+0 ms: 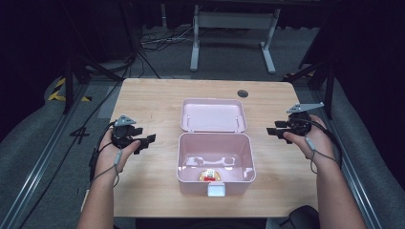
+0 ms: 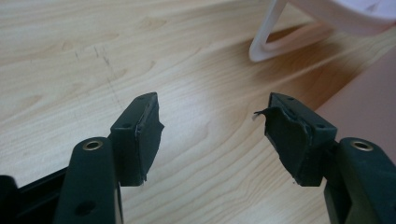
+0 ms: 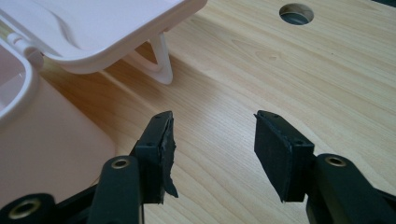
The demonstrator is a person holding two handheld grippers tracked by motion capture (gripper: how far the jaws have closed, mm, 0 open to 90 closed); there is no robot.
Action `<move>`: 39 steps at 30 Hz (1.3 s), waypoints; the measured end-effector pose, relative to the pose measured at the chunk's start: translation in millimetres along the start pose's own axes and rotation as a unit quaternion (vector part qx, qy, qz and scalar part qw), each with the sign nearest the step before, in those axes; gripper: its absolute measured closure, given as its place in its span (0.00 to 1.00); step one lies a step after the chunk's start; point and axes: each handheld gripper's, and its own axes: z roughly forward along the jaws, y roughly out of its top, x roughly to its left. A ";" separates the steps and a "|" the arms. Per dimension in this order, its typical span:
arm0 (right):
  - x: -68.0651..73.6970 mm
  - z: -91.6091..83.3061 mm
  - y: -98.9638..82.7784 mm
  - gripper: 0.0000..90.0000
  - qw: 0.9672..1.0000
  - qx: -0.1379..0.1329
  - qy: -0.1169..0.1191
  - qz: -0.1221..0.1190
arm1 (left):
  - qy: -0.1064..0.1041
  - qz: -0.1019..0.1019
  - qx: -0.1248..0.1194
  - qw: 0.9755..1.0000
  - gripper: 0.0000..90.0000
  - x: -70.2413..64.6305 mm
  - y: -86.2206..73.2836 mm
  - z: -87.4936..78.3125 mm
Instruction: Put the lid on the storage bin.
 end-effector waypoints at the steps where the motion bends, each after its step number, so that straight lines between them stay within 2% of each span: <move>1: 0.3 0.3 -0.5 0.54 1.000 0.001 0.000 0.001 | -0.001 0.000 -0.002 1.000 0.39 -0.7 1.6 0.3; 5: -0.2 0.6 -1.4 0.53 1.000 0.001 -0.001 0.002 | -0.003 0.019 -0.013 1.000 0.38 -9.0 15.8 0.9; 9: 1.3 -1.7 -2.8 0.53 1.000 -0.009 0.001 -0.001 | -0.015 0.025 -0.017 0.999 0.38 -13.1 27.8 2.1; 11: 1.9 -3.5 -4.8 0.53 1.000 -0.011 0.001 -0.002 | -0.026 0.018 -0.023 0.999 0.38 -12.7 35.0 4.4; 17: 1.9 -10.1 -11.2 0.52 1.000 -0.021 0.004 0.000 | -0.037 0.017 -0.040 0.998 0.38 -13.5 52.2 12.2; 24: 4.0 -14.8 -19.0 0.52 1.000 -0.024 0.004 -0.001 | -0.044 0.031 -0.040 0.998 0.38 -20.6 76.6 28.9; 25: 4.0 -14.8 -19.0 0.52 1.000 -0.024 0.004 -0.001 | -0.044 0.031 -0.040 0.998 0.37 -20.6 76.6 28.9; 27: 5.2 -15.8 -21.3 0.52 1.000 -0.025 0.004 -0.002 | -0.046 0.016 -0.043 0.998 0.33 -21.2 82.3 35.7; 30: 7.2 -16.8 -24.9 0.53 1.000 -0.022 0.002 -0.005 | -0.038 0.003 -0.045 0.998 0.32 -18.4 88.9 44.5; 33: 9.1 -18.0 -29.4 0.53 1.000 -0.021 0.001 -0.005 | -0.047 -0.002 -0.042 0.998 0.33 -16.0 93.8 53.7; 36: 11.1 -20.7 -34.9 0.53 1.000 -0.020 -0.003 -0.004 | -0.047 0.006 -0.031 0.998 0.37 -15.0 98.7 64.4; 39: 12.5 -21.6 -37.4 0.53 1.000 -0.020 -0.004 -0.003 | -0.048 0.007 -0.034 0.998 0.38 -13.7 101.3 70.2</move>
